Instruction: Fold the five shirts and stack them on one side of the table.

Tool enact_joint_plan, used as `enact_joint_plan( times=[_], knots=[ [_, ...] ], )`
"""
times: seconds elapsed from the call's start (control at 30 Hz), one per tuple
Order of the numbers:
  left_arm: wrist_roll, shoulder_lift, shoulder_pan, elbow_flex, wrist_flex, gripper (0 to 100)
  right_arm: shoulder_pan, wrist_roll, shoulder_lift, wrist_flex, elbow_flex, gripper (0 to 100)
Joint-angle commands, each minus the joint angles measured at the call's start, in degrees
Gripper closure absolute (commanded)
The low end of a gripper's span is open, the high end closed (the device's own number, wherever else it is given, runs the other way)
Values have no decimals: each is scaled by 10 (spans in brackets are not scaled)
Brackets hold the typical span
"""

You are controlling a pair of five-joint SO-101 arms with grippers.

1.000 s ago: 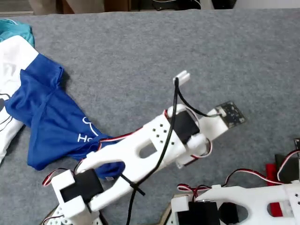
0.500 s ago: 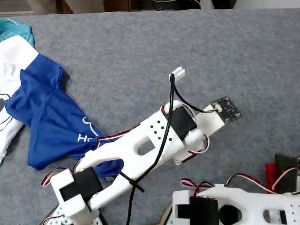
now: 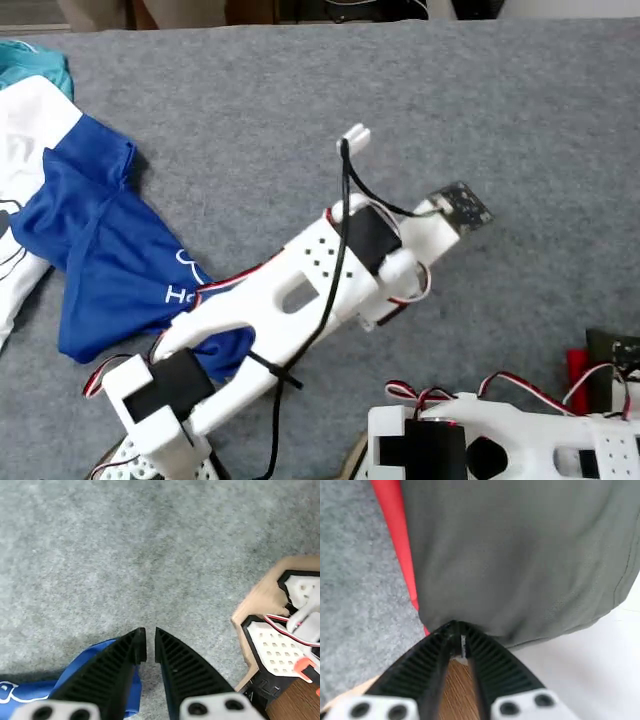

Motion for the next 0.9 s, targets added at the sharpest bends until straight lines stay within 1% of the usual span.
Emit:
enact_joint_plan(
  times=[0.0,0.1,0.2,0.23,0.33,0.43,0.57,0.63,0.73,0.83,0.87],
  knots=[
    [2,-7,-32,-26,4,951,-2,-20,-22,76,-116,992],
    [2,-7,-55,-26,4,951,-36,-57,-22,149,-211,992],
    [2,-7,-79,-26,4,951,-103,-90,-17,221,-281,992],
    [2,-7,-88,-26,4,951,-130,-105,-16,225,-285,992],
    [2,-7,-111,-26,4,951,-212,-170,14,185,-263,991],
    [2,-7,-134,-23,4,951,-262,-220,95,125,-250,990],
    [2,-7,-171,-20,9,951,-264,-247,247,69,-286,990],
    [1,-7,-191,-22,28,951,-264,-247,322,84,-322,990],
    [-27,-7,-213,-18,54,952,-269,-247,421,113,-370,991],
    [-32,-15,-239,-11,54,981,-270,-243,470,132,-411,991],
    [-33,-23,-250,-6,54,983,-272,-230,474,140,-423,991]
  ],
)
